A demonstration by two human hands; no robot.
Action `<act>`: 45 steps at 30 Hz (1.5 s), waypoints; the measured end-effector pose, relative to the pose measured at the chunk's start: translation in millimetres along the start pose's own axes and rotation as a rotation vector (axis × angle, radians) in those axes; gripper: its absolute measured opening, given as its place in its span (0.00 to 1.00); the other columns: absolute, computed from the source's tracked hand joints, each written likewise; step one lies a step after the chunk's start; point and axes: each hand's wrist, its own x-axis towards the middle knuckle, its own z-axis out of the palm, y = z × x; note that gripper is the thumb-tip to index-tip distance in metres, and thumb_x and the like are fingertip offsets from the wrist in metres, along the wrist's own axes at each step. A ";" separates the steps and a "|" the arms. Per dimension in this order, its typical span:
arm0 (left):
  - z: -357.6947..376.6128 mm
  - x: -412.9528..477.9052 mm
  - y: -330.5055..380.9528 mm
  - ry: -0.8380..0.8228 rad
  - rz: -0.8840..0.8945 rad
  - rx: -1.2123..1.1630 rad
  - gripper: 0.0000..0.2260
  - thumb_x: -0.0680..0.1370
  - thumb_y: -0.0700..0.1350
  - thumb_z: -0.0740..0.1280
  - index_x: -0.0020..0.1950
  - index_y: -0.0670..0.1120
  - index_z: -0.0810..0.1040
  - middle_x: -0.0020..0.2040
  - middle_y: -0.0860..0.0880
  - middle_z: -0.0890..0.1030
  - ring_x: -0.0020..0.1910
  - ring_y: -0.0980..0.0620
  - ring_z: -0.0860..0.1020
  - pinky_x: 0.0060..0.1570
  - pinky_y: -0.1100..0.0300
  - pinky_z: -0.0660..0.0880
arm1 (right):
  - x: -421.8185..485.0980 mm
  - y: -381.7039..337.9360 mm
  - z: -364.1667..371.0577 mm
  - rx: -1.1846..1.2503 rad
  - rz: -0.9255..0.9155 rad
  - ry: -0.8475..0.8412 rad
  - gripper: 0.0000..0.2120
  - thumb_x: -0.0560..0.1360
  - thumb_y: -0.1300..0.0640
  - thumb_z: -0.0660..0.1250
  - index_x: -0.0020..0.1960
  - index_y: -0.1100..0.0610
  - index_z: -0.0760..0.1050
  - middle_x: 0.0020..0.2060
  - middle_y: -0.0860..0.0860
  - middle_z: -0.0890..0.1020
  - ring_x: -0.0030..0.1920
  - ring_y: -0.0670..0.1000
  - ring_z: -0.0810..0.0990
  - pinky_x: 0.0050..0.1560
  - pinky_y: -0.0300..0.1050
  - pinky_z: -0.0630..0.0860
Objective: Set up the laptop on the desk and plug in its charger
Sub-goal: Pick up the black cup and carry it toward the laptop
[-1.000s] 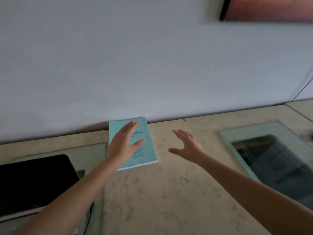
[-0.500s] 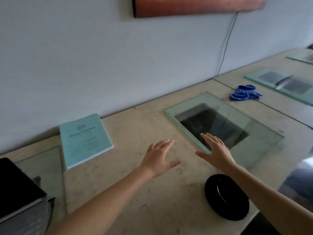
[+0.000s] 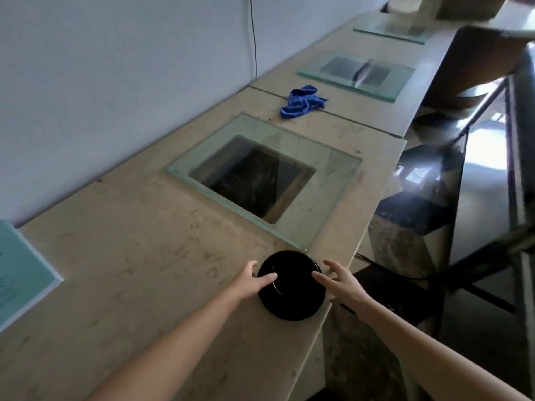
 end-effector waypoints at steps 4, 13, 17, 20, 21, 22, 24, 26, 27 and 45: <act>3.5 9.6 -2.4 -0.036 -0.081 -0.160 0.33 0.73 0.48 0.71 0.73 0.48 0.60 0.67 0.44 0.68 0.59 0.47 0.74 0.47 0.54 0.76 | -0.5 -2.3 10.3 0.279 0.106 -0.086 0.29 0.72 0.45 0.69 0.70 0.48 0.65 0.59 0.49 0.75 0.50 0.46 0.78 0.46 0.56 0.83; 4.1 0.6 -1.1 -0.048 -0.103 -0.268 0.27 0.74 0.42 0.71 0.69 0.46 0.64 0.52 0.45 0.75 0.45 0.51 0.77 0.38 0.59 0.77 | 3.3 -16.9 13.7 0.345 0.169 -0.134 0.23 0.74 0.57 0.66 0.67 0.50 0.66 0.59 0.53 0.76 0.50 0.51 0.79 0.46 0.57 0.82; -12.4 -14.1 -13.1 0.018 -0.105 -0.306 0.26 0.72 0.45 0.72 0.67 0.47 0.66 0.60 0.39 0.76 0.54 0.44 0.78 0.45 0.55 0.76 | 3.1 -31.9 25.5 0.334 0.147 -0.188 0.21 0.74 0.58 0.65 0.65 0.50 0.68 0.54 0.50 0.78 0.49 0.48 0.79 0.35 0.47 0.82; -32.5 -34.1 -23.7 0.089 -0.109 -0.364 0.24 0.71 0.45 0.72 0.65 0.49 0.67 0.60 0.40 0.75 0.55 0.44 0.78 0.47 0.50 0.77 | 0.2 -52.6 39.1 0.306 0.094 -0.240 0.20 0.73 0.58 0.66 0.64 0.49 0.69 0.52 0.49 0.79 0.49 0.47 0.80 0.33 0.45 0.81; -39.7 -43.9 -27.9 0.114 -0.114 -0.396 0.24 0.71 0.45 0.72 0.64 0.49 0.67 0.60 0.41 0.75 0.53 0.46 0.77 0.46 0.50 0.78 | -1.9 -61.2 45.1 0.296 0.073 -0.264 0.20 0.72 0.58 0.66 0.63 0.49 0.69 0.52 0.49 0.79 0.49 0.48 0.80 0.34 0.45 0.81; -47.1 -54.7 -32.8 0.140 -0.119 -0.429 0.23 0.71 0.44 0.71 0.63 0.49 0.67 0.59 0.42 0.75 0.50 0.48 0.77 0.44 0.50 0.79 | -4.9 -70.9 52.1 0.286 0.053 -0.292 0.20 0.72 0.59 0.66 0.63 0.49 0.69 0.53 0.49 0.79 0.49 0.48 0.80 0.34 0.45 0.81; -62.1 -79.6 -46.1 0.203 -0.124 -0.490 0.22 0.72 0.44 0.71 0.63 0.50 0.67 0.55 0.44 0.75 0.46 0.51 0.77 0.42 0.52 0.80 | -14.4 -92.3 68.2 0.252 0.008 -0.356 0.20 0.72 0.59 0.66 0.63 0.49 0.69 0.54 0.50 0.79 0.50 0.49 0.80 0.34 0.46 0.82; -77.7 -108.9 -64.6 0.277 -0.123 -0.540 0.22 0.72 0.44 0.71 0.62 0.50 0.67 0.53 0.45 0.75 0.45 0.52 0.77 0.42 0.51 0.80 | -27.9 -113.9 88.4 0.210 -0.042 -0.425 0.21 0.72 0.59 0.66 0.63 0.49 0.68 0.55 0.51 0.78 0.51 0.50 0.80 0.36 0.48 0.82; -85.6 -125.2 -75.3 0.314 -0.123 -0.564 0.22 0.72 0.44 0.71 0.62 0.49 0.67 0.52 0.45 0.75 0.45 0.52 0.76 0.43 0.50 0.80 | -36.8 -123.9 100.3 0.194 -0.062 -0.458 0.21 0.72 0.59 0.66 0.63 0.49 0.68 0.56 0.51 0.78 0.51 0.50 0.79 0.36 0.48 0.83; -95.8 -553.2 -370.2 1.030 -0.226 -0.921 0.22 0.71 0.46 0.73 0.62 0.49 0.71 0.54 0.45 0.77 0.47 0.50 0.78 0.32 0.58 0.79 | -383.1 -166.9 427.1 -0.171 -0.368 -1.022 0.20 0.69 0.57 0.71 0.60 0.50 0.72 0.54 0.55 0.78 0.50 0.55 0.82 0.31 0.45 0.80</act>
